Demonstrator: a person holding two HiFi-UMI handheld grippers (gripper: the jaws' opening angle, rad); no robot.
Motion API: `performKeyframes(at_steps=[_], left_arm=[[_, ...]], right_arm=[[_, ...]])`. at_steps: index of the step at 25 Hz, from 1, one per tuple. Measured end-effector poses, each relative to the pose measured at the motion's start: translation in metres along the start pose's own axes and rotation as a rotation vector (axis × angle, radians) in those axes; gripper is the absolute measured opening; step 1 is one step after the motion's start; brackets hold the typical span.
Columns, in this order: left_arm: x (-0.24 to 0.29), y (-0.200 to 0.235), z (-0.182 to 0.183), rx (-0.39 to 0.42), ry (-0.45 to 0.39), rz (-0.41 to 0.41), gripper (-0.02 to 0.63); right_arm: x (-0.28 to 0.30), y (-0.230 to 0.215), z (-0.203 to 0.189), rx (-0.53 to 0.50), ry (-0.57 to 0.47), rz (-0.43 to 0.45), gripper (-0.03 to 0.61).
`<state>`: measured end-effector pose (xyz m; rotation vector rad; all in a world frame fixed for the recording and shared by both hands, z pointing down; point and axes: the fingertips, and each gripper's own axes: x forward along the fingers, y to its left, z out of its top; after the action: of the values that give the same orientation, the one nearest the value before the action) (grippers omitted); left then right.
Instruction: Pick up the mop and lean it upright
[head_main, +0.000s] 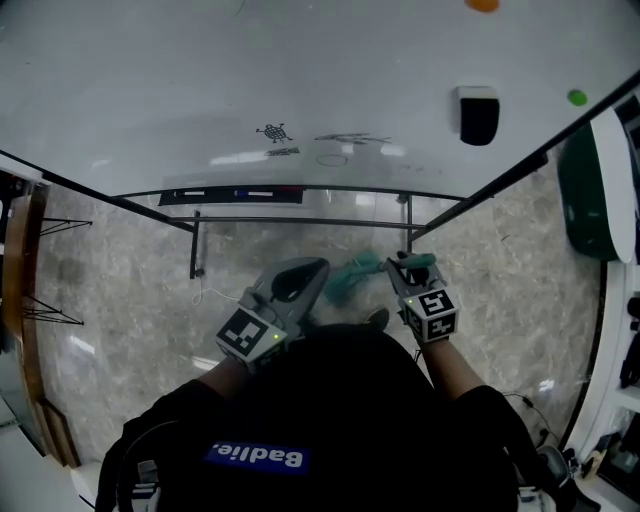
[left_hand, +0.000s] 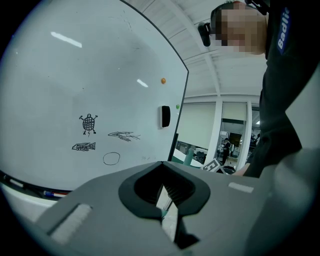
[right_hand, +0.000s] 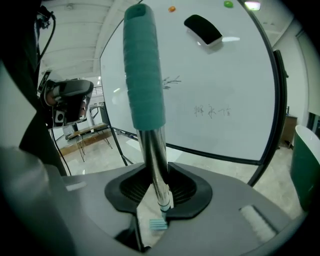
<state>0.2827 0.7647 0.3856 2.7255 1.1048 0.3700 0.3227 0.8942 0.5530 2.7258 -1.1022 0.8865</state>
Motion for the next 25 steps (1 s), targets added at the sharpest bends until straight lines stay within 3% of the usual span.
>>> performKeyframes(at_steps=[16, 25], left_arm=[[-0.013, 0.010, 0.007, 0.018, -0.052, 0.015, 0.020], [-0.018, 0.014, 0.004, 0.061, -0.053, 0.008, 0.018]], right_arm=[[-0.033, 0.085, 0.127, -0.102, -0.170, 0.173, 0.106], [-0.053, 0.119, 0.168, -0.125, -0.253, 0.240, 0.104]])
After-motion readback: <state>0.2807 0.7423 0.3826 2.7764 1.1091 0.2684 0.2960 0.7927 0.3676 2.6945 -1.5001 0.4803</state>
